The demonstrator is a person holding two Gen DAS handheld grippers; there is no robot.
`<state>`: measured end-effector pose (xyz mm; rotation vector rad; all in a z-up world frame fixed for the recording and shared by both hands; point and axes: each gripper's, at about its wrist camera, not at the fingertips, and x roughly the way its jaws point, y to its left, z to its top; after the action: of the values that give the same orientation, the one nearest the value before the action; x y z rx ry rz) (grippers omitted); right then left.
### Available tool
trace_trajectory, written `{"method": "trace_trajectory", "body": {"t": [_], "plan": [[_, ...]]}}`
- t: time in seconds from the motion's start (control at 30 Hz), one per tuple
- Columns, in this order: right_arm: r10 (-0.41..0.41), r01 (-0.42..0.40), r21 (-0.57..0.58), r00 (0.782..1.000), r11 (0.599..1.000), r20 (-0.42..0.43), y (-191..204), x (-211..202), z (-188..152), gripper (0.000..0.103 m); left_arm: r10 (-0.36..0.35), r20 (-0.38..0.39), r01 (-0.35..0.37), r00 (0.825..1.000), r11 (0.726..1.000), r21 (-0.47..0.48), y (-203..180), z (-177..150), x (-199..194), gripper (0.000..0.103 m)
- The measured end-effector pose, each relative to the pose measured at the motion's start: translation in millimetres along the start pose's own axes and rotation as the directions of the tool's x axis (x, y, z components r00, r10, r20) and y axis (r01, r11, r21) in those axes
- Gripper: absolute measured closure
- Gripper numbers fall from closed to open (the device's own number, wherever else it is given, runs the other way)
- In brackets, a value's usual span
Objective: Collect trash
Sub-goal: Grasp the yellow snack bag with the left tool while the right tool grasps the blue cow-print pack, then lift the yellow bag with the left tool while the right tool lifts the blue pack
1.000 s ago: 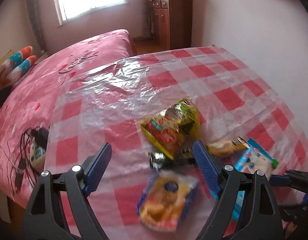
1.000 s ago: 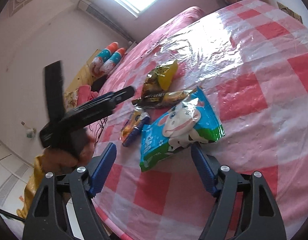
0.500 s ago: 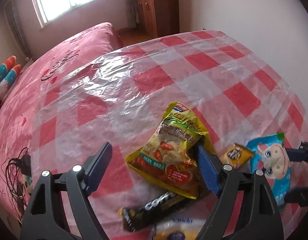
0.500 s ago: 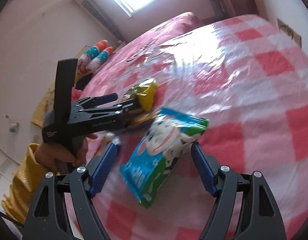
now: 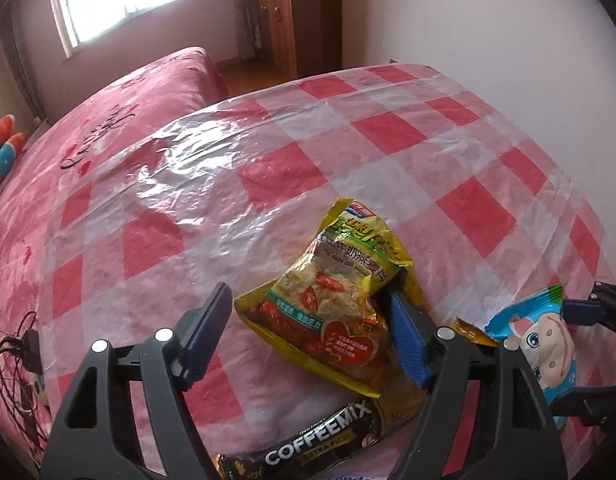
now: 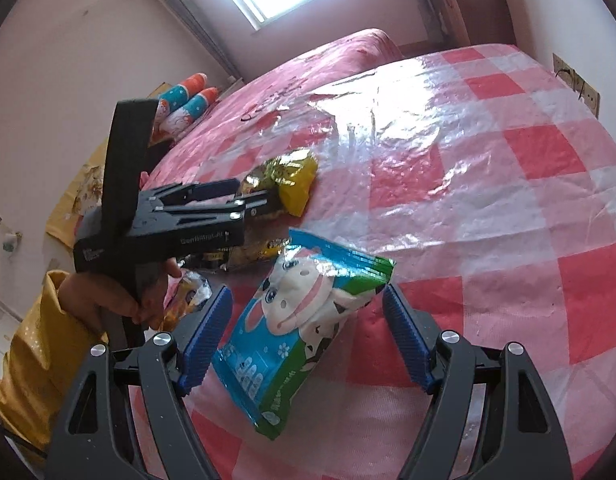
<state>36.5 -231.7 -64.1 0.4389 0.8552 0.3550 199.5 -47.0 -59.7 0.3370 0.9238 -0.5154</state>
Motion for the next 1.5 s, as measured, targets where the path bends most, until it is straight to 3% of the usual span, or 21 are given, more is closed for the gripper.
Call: {"method": "trace_trajectory", "body": {"t": [0.33,0.53,0.63,0.73,1.03,1.17,1.5], "plan": [[-0.005,0.005,-0.049,1.0,0.999,-0.014,10,6,0,0.024,0.04,0.001,-0.04,0.999,0.993,0.111,-8,16,10,0.012],[0.007,-0.008,-0.048,1.0,0.999,-0.02,11,8,1,0.024,-0.019,0.0,0.019,1.0,0.992,0.123,-11,23,15,0.012],[0.008,-0.009,-0.049,1.0,0.999,-0.021,11,8,1,0.023,-0.064,0.0,0.064,0.998,0.989,0.132,-17,25,18,0.016],[0.011,-0.012,-0.051,1.0,0.999,-0.022,12,10,2,0.022,-0.094,0.004,0.092,0.996,0.987,0.135,-23,26,17,0.027],[-0.008,0.006,-0.078,1.0,0.997,-0.023,19,16,4,0.021,-0.091,0.017,0.088,0.996,0.987,0.134,-32,22,13,0.037],[-0.025,0.023,-0.094,0.999,0.995,-0.021,22,18,3,0.021,-0.11,0.008,0.109,0.994,0.989,0.099,-35,19,10,0.052],[-0.064,0.061,-0.126,0.998,0.99,-0.02,26,25,5,0.021,-0.092,-0.004,0.092,0.996,0.996,-0.015,-24,-14,-11,0.055]]}}
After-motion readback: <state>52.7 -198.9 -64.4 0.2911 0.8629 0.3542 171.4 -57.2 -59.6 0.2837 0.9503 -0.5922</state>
